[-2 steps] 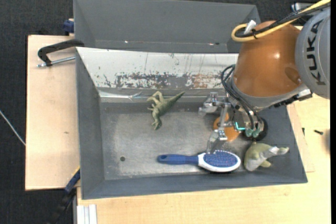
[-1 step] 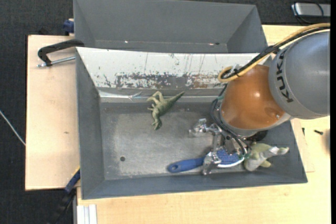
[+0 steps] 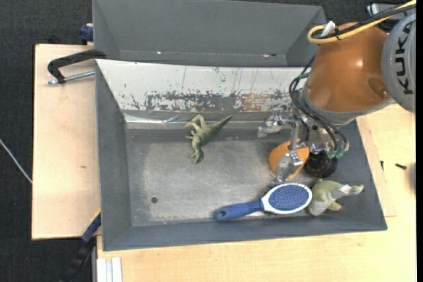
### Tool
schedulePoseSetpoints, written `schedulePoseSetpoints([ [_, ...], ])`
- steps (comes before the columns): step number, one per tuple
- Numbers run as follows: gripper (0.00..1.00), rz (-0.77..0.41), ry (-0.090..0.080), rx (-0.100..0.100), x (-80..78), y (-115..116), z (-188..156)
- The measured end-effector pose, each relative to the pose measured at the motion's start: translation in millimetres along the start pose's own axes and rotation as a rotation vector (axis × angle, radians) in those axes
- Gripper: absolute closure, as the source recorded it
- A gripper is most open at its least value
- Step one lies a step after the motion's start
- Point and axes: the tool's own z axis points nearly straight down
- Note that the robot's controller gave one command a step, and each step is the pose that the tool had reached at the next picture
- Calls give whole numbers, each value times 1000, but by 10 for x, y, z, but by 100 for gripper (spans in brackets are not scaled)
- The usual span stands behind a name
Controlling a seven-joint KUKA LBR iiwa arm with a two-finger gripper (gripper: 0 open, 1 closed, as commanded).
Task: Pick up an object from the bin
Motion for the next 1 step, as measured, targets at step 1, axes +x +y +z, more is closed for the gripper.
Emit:
schedulePoseSetpoints([
  [1,0,131,12,-3,256,-1087,673],
])
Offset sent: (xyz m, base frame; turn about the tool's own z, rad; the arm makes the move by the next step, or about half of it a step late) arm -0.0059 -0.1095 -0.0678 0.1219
